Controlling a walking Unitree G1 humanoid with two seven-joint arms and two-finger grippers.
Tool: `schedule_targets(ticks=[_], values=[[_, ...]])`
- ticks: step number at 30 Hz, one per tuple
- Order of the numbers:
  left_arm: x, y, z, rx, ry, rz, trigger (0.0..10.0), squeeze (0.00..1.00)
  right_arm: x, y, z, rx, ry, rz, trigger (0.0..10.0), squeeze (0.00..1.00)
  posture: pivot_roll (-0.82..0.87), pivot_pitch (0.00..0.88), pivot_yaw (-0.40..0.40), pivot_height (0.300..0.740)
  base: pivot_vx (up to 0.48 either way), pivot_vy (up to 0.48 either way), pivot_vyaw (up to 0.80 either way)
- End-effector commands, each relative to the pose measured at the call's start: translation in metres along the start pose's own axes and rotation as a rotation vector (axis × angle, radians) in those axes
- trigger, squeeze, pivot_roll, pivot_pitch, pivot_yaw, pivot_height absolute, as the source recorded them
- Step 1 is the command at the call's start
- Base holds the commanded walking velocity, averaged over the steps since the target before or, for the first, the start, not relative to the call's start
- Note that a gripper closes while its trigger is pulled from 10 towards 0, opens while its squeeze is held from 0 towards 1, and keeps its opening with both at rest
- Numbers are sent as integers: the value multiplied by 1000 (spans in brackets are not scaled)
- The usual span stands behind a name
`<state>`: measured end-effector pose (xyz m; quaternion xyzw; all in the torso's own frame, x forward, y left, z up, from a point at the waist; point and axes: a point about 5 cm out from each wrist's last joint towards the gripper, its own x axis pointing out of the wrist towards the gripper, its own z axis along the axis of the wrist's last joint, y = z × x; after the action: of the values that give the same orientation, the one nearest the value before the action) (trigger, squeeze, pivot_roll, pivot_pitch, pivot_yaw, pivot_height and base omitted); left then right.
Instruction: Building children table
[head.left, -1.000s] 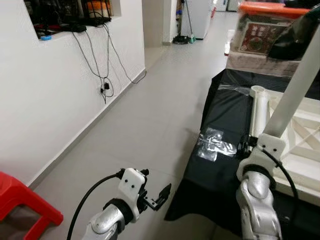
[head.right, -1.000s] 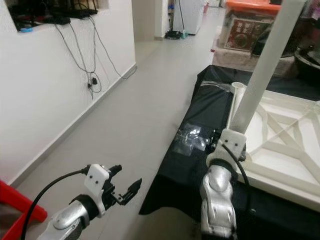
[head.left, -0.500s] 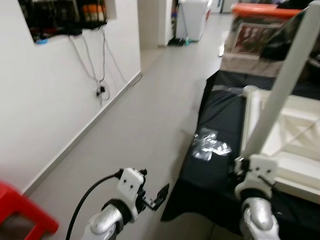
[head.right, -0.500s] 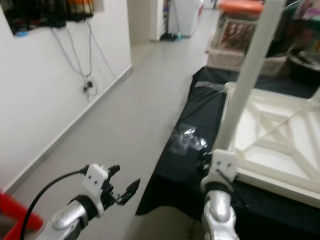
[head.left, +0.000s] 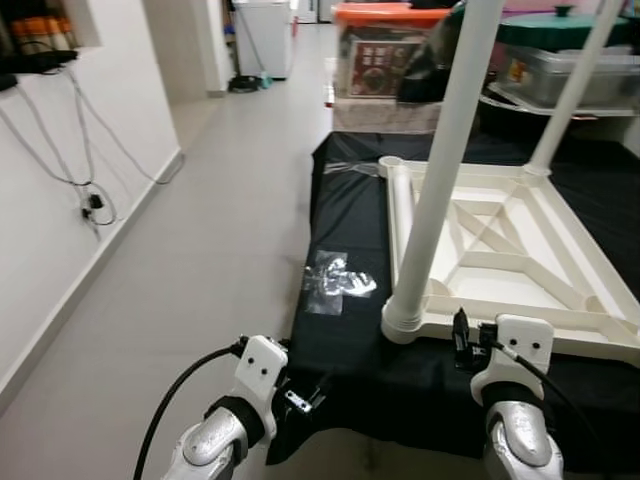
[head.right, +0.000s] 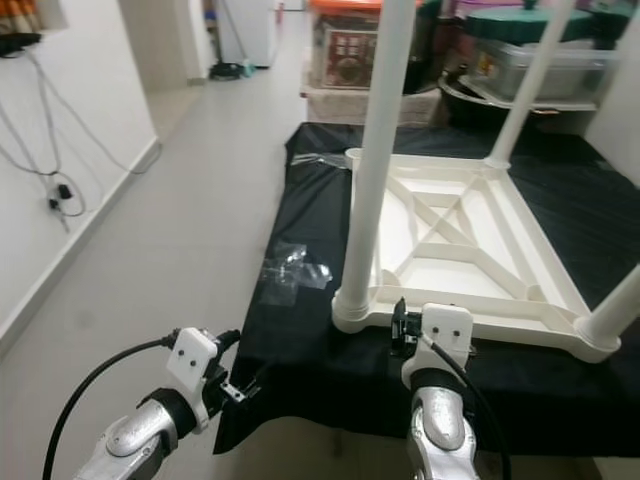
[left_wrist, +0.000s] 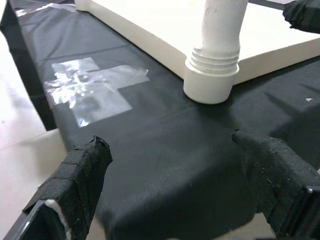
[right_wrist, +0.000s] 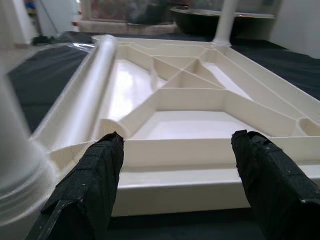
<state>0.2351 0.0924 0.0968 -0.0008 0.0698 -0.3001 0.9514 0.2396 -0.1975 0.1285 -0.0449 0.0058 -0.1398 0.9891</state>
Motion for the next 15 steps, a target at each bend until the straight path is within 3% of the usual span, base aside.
schedule_targets(ticks=[1, 7, 12, 15], values=[[1, 1, -2, 30, 21, 6, 10000, 0, -1, 0, 0, 3, 11, -7, 10000, 0, 63, 0, -12, 740, 0, 0, -800], [1, 0, -2, 65, 21, 11, 10000, 0, 1, 4, 0, 4, 11, -6, 10000, 0, 66, 0, -14, 740, 0, 0, -800], [1, -1, -3, 96, 29, 2, 10000, 0, 2, 5, -6, -8, 42, -12, 10000, 0, 68, 0, -14, 740, 0, -469, 0], [0, 1, -3, 59, 31, 20, 10000, 0, 2, 5, -9, -23, 53, -15, 10000, 0, 72, 0, -14, 740, 0, 0, 0]])
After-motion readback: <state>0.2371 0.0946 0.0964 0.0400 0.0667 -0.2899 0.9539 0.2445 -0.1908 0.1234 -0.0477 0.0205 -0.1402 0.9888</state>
